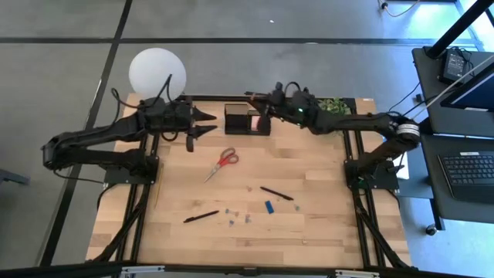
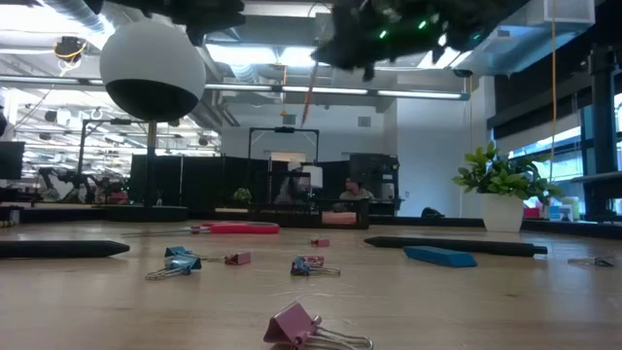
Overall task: Pick and place office supplies into organizer
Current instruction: Put the orange pencil into the black desk organizer
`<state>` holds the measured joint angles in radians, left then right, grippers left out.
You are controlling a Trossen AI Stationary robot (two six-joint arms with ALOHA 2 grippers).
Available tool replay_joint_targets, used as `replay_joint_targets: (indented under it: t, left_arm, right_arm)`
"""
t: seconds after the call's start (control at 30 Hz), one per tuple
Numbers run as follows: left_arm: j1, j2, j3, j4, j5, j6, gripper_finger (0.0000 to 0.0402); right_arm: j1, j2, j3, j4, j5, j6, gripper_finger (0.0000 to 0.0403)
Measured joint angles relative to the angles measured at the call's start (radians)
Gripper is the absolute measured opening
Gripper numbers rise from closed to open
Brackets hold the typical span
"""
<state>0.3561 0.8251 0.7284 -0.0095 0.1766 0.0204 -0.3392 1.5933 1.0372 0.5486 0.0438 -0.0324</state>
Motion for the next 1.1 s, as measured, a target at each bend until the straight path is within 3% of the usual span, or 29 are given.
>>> replay_joint_targets:
  t: [0.23,0.43,0.83,1.1]
  left_arm:
    - [0.000,-0.002,0.000,-0.016,-0.002,-0.025,0.0144]
    - [-0.001,-0.001,0.000,-0.071,-0.002,-0.063,0.0143]
    - [-0.001,-0.001,0.000,-0.085,-0.002,-0.070,0.0143]
    - [-0.001,-0.001,0.000,-0.085,-0.002,-0.068,0.0143]
  right_arm:
    - [-0.050,0.239,0.208,-0.059,-0.063,-0.084,0.0029]
    - [-0.062,0.352,0.344,-0.198,-0.065,-0.151,0.0029]
    - [-0.109,0.413,0.365,-0.366,-0.065,-0.153,0.0030]
    - [-0.125,0.417,0.365,-0.380,-0.075,-0.101,0.0030]
